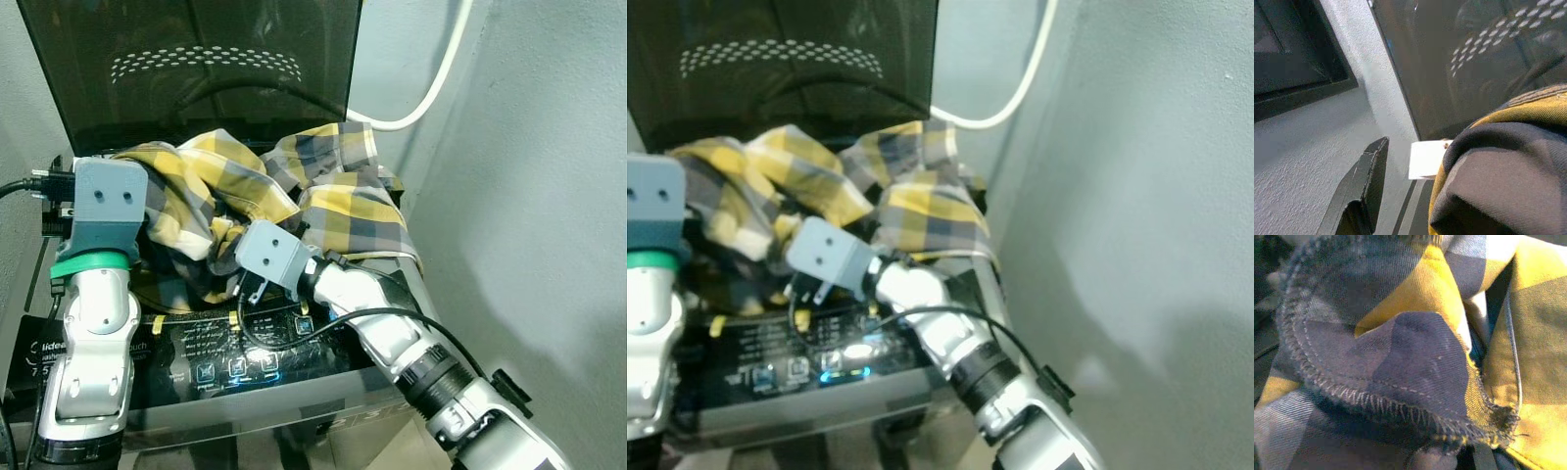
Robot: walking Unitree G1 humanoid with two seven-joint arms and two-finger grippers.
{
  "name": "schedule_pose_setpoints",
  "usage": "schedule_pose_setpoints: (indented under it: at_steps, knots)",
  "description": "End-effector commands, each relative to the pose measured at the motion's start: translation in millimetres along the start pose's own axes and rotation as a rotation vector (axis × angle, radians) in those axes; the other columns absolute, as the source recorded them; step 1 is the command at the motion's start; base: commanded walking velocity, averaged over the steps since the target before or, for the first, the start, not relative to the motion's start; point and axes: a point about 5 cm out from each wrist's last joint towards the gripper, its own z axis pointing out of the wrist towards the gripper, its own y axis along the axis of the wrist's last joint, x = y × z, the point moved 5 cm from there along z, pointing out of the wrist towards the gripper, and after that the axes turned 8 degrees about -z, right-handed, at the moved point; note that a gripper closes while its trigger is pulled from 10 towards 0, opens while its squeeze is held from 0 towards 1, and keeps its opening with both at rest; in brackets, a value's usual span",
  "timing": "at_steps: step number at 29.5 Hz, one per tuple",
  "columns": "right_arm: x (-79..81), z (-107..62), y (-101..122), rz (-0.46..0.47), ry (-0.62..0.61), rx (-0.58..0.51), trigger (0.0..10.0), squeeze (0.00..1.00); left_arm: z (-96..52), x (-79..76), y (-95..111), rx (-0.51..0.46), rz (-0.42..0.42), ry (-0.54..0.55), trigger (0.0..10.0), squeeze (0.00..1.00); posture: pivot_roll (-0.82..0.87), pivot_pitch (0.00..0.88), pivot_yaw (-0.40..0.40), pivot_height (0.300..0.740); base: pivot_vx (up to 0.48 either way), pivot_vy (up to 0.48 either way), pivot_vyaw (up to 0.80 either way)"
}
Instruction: Clothes washing
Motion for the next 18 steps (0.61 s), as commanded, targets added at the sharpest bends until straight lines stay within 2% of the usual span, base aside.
schedule_pose_setpoints:
  at_steps: [1, 2, 3, 5, 6, 9, 10, 11, 16, 17, 18]
  knots:
    - [-13.3, -1.6, -3.7, -0.009, -0.035, 0.014, 10.0, 0.00, 1.6, 13.1, -3.4, 0.040, 0.010, 0.070, 10.0, 0.00, 0.13, 0.102, 0.003, 0.740, 0.000, 0.000, 0.00]
    - [-13.3, -1.6, -3.7, -0.009, -0.035, 0.014, 10.0, 0.00, 1.6, 13.1, -3.4, 0.040, 0.010, 0.070, 10.0, 0.00, 0.13, 0.102, 0.003, 0.740, 0.000, 0.000, 0.00]
    - [-26.0, -2.3, -9.6, 0.002, -0.081, 0.045, 10.0, 0.00, 5.7, 14.7, -3.9, 0.058, 0.003, 0.078, 10.0, 0.00, 0.13, 0.101, 0.001, 0.740, 0.000, 0.000, 0.00]
    - [-26.0, -2.3, -9.6, 0.002, -0.081, 0.045, 10.0, 0.00, 5.7, 14.7, -3.9, 0.058, 0.003, 0.078, 10.0, 0.00, 0.13, 0.101, 0.001, 0.740, 0.000, 0.000, 0.00]
    - [-33.8, -2.4, -13.8, 0.006, -0.115, 0.066, 10.0, 0.00, 7.8, 14.2, -2.6, 0.067, -0.004, 0.076, 10.0, 0.00, 0.13, 0.101, 0.001, 0.740, 0.000, 0.000, 0.00]
    - [-33.8, -2.4, -13.8, 0.006, -0.115, 0.066, 10.0, 0.00, 7.8, 14.2, -2.6, 0.067, -0.004, 0.076, 10.0, 0.00, 0.13, 0.101, 0.001, 0.740, 0.000, 0.000, 0.00]
    - [-46.6, -7.8, -10.3, 0.115, -0.132, 0.028, 10.0, 1.00, 11.0, 14.2, -0.3, 0.060, -0.003, 0.065, 10.0, 0.00, 0.13, 0.094, 0.004, 0.740, 0.000, 0.000, 0.00]
    - [-50.5, -17.7, -2.1, 0.213, -0.076, -0.038, 10.0, 1.00, 12.8, 14.6, 1.3, 0.052, 0.001, 0.056, 10.0, 0.00, 0.13, 0.094, 0.006, 0.740, 0.000, 0.000, 0.00]
    - [-50.5, -17.7, -2.1, 0.213, -0.076, -0.038, 10.0, 1.00, 12.8, 14.6, 1.3, 0.052, 0.001, 0.056, 10.0, 0.00, 0.13, 0.094, 0.006, 0.740, 0.000, 0.000, 0.00]
    - [-49.5, -30.6, 9.2, 0.270, 0.015, -0.113, 10.0, 1.00, 14.2, 14.8, 1.8, 0.048, 0.004, 0.050, 10.0, 0.00, 0.12, 0.094, 0.006, 0.740, 0.000, 0.000, 0.00]
    - [-46.7, -56.2, 21.9, 0.291, 0.143, -0.182, 10.0, 0.00, 15.8, 15.7, 2.2, 0.042, 0.010, 0.049, 10.0, 0.00, 0.12, 0.093, 0.009, 0.740, 0.000, 0.000, 0.00]
